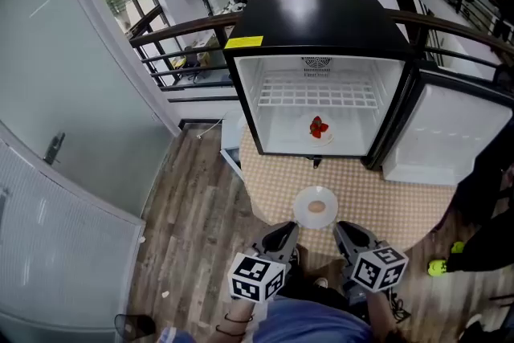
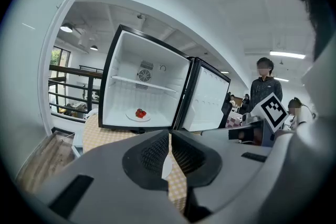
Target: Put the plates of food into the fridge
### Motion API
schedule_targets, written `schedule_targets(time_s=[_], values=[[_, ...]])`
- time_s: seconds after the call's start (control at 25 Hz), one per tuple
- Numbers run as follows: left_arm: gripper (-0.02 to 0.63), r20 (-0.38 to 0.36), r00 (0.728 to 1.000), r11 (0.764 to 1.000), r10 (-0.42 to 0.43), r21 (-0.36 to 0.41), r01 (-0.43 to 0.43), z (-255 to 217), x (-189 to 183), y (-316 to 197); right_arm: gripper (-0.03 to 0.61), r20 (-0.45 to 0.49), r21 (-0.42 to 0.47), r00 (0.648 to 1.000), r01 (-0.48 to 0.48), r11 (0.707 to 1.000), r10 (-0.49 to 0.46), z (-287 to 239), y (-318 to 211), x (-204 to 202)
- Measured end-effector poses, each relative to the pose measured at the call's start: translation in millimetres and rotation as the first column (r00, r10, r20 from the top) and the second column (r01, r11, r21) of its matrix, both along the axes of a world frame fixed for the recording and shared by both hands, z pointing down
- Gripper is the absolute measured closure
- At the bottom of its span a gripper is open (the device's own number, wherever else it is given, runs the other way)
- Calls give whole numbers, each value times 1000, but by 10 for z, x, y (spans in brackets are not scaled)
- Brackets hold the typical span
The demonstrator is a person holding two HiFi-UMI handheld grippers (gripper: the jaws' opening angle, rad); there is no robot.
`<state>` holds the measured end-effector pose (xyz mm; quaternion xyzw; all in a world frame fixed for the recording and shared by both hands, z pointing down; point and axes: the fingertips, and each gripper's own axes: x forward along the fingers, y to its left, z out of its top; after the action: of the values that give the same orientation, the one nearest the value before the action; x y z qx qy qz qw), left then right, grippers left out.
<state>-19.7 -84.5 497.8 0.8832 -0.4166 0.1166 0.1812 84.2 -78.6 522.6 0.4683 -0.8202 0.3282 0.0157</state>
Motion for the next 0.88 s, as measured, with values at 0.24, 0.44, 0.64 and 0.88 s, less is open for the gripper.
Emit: schedule_targets(time_s=[0.24,0.44,0.64,0.88], values=[[588,65,997,999,38,22,-39,0,77,158,535,9,4,1000,6,1000,-6,-8,92,15],[588,56,997,999,44,13,-45,27,117,219,535,14,9,1000,-13,1000,13,1,112,59],[588,52,998,999,41,7,-42,67,93,226,535,8,-12,1000,4,1000,-4,65,147,41],[588,65,997,999,50,-21,-49,285,26,152,535,5,-47,1000,-18,999,18,242,75,102]])
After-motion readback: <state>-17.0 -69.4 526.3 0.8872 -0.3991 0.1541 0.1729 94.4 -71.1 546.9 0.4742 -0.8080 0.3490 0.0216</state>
